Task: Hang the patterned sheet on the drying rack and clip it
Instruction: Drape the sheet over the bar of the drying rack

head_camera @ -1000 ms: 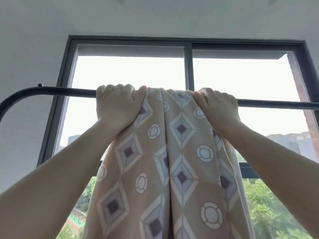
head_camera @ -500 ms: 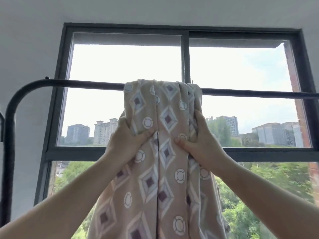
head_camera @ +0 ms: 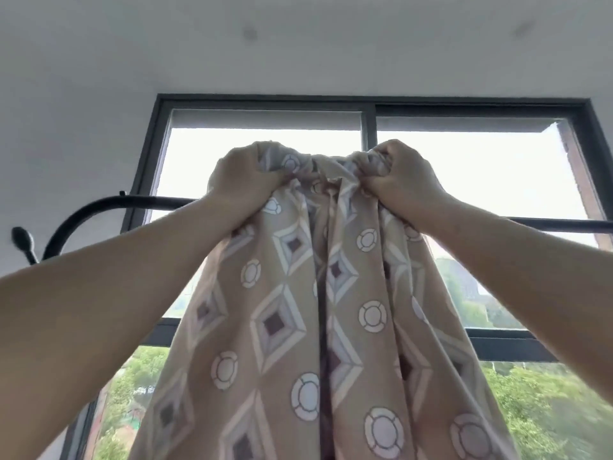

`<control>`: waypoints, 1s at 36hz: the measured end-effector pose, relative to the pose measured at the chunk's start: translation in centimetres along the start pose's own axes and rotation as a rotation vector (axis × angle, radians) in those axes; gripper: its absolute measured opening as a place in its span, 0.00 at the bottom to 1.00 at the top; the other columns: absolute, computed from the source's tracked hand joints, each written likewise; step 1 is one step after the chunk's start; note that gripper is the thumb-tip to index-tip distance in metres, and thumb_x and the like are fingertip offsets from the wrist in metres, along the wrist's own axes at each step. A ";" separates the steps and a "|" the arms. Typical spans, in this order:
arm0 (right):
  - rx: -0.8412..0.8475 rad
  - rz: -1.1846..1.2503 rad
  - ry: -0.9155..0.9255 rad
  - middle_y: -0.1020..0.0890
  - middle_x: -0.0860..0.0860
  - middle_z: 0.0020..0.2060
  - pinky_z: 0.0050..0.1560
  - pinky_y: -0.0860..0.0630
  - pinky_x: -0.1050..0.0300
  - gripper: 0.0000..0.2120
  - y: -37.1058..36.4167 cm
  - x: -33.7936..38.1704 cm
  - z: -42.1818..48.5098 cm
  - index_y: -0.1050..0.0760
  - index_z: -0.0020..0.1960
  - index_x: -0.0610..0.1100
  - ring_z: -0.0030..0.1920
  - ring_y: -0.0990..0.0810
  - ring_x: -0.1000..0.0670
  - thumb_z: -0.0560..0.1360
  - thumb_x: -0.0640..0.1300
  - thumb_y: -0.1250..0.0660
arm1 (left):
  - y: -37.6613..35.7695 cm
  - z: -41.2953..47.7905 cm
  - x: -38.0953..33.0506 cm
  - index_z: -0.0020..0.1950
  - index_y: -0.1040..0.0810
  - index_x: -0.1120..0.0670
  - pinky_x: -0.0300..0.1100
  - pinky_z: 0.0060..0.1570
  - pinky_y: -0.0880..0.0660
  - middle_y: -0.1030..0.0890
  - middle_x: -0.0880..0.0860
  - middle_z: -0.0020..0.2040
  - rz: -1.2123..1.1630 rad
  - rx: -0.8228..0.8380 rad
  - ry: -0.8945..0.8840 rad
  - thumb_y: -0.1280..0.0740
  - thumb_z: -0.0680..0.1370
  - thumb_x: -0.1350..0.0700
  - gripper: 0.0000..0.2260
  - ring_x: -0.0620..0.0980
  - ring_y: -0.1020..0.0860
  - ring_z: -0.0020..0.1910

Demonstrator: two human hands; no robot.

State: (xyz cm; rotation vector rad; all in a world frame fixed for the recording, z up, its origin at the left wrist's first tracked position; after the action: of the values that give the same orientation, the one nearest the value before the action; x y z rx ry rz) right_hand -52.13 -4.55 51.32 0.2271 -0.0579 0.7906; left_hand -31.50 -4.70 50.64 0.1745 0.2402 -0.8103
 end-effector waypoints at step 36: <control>0.106 -0.530 0.067 0.30 0.50 0.39 0.41 0.36 0.55 0.06 -4.9 -0.5 -1.9 0.37 0.43 0.44 0.42 0.32 0.46 0.75 0.45 0.42 | -7.8 -0.3 1.4 0.62 0.30 0.51 0.53 0.60 0.42 0.23 0.52 0.59 0.640 0.251 -0.078 0.56 0.81 0.46 0.20 0.53 0.30 0.62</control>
State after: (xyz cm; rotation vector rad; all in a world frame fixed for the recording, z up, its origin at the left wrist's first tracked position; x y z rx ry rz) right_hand -49.01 -7.80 48.49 0.2997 0.1047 0.2724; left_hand -36.31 -10.89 49.46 0.4297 -0.0001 -0.2059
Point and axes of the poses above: each hand's wrist, its own z-axis towards the middle knuckle, its own y-axis out of the back of the hand, x = y × z, the point moved 9 cm from there along z, towards the middle knuckle
